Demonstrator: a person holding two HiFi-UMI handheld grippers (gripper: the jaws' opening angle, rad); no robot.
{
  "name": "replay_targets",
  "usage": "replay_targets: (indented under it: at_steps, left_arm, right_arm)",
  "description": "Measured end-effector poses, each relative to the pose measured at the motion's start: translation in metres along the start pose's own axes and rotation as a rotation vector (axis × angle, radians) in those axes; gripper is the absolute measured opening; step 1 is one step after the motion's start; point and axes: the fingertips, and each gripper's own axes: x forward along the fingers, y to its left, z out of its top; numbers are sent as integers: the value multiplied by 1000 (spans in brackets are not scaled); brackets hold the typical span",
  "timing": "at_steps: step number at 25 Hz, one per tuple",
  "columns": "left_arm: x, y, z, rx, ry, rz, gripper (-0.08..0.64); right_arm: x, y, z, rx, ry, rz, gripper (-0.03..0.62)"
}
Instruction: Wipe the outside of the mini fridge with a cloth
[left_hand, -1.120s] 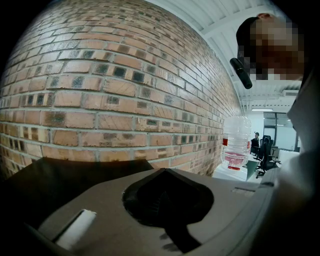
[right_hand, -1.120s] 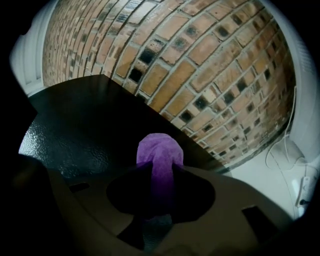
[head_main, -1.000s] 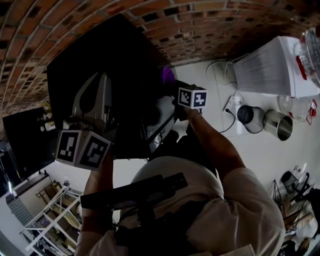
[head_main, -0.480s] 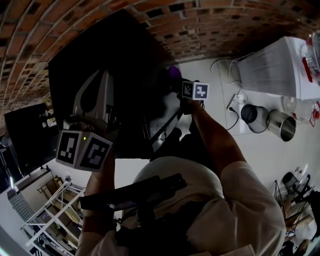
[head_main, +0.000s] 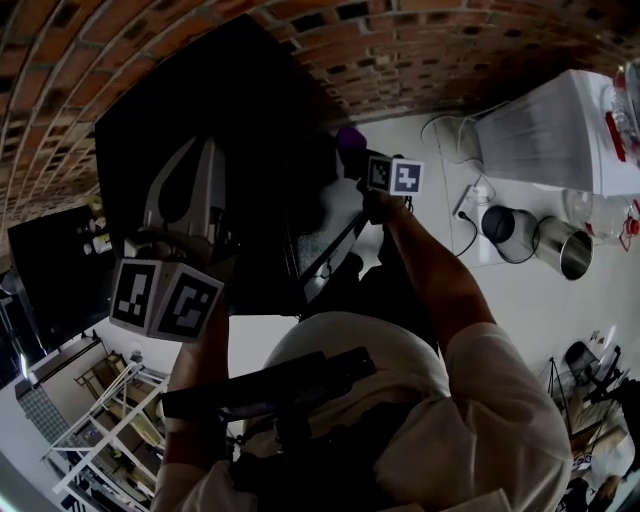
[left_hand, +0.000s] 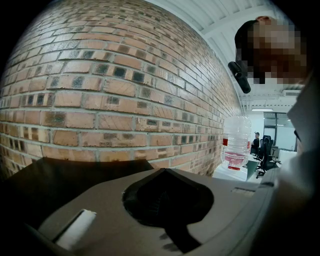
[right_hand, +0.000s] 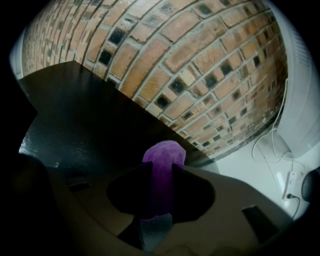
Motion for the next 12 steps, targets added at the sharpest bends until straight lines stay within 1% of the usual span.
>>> replay_targets:
  at_steps: [4, 9, 12]
  left_arm:
    - [0, 1, 1, 2, 1, -2, 8]
    - [0, 2, 2, 1, 1, -1, 8]
    - [0, 4, 2, 1, -4, 2, 8]
  right_arm:
    - [-38, 34, 24, -49, -76, 65, 115]
    - [-99, 95, 57, -75, -207, 189, 115]
    - [-133, 128, 70, -99, -274, 238, 115]
